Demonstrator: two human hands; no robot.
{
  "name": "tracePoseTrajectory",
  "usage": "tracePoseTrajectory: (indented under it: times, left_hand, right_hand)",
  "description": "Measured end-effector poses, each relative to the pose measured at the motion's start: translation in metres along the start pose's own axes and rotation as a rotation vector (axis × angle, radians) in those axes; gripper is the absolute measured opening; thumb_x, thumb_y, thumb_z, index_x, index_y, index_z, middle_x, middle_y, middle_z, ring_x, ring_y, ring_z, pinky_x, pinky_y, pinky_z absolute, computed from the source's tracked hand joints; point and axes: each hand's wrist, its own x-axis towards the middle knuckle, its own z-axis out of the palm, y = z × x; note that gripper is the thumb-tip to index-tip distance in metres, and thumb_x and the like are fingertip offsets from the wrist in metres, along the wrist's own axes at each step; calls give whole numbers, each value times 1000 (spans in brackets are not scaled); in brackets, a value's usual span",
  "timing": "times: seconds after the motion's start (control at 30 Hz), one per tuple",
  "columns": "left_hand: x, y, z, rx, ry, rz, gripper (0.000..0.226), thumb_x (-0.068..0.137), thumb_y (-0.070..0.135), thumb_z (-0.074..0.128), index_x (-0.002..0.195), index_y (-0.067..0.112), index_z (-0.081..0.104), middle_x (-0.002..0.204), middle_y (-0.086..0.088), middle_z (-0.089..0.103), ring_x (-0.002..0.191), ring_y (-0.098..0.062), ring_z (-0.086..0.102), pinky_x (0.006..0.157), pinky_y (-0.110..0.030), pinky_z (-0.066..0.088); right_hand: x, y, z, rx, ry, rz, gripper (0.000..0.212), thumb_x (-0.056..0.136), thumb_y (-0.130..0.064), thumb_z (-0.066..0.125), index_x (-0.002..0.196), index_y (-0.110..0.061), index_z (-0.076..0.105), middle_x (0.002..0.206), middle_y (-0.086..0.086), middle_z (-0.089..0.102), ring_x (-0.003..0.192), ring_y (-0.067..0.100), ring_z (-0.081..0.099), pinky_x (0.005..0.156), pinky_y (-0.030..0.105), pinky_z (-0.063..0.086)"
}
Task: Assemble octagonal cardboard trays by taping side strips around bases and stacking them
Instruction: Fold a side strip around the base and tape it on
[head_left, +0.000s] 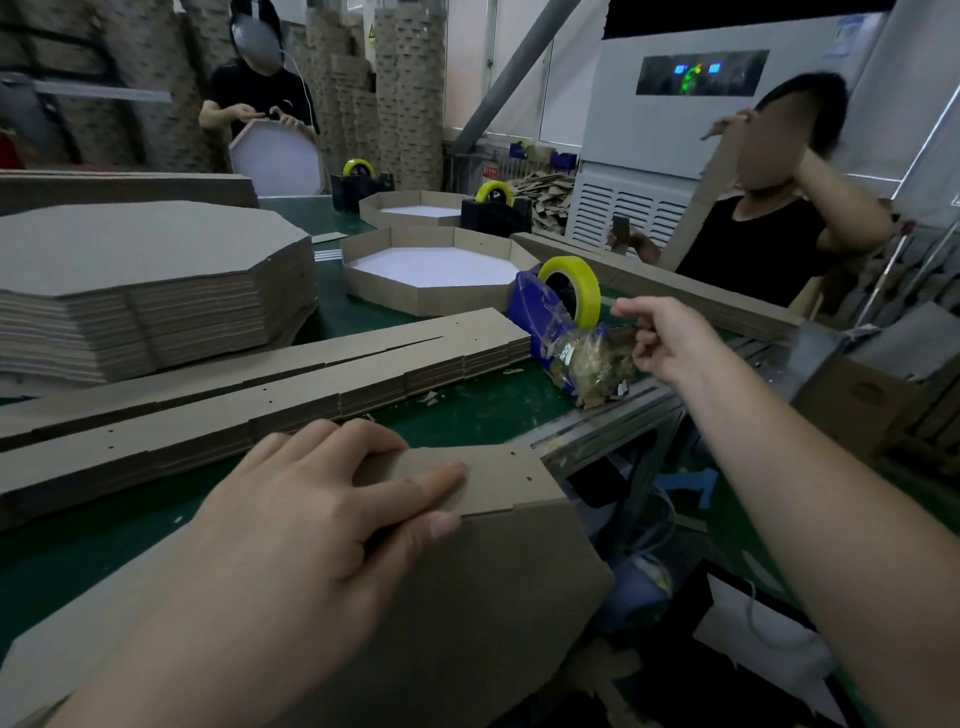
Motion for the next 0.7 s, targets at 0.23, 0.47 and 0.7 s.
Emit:
tracePoseTrajectory:
  times: [0.23,0.47,0.7]
  left_hand:
    - [0,-2,0,10,-2,4,41,88,52,37,108,42,71,94,6,66,78,-21,64,58,-33,48]
    - [2,-1,0,12,3,14,40,87,52,38,109,42,70,97,6,68,80,-22,65,60,-33,48]
    - [4,1,3,-35,-7,17,39,86,53,40,108,43,70,103,10,67,85,-20,65,64,-34,50]
  right_hand:
    - [-21,44,-13,528,-94,-243,49,83,7,45,40,-16,51,47,-4,44,45,7,37,72,24,42]
    - [-26,65,-30,-433,236,-432,25,84,-7,66,60,-6,59,85,6,50,78,16,47,81,31,35]
    - [-70,63,-29,-675,212,-708,8,84,-16,73,80,-9,74,81,0,42,73,9,42,65,15,34]
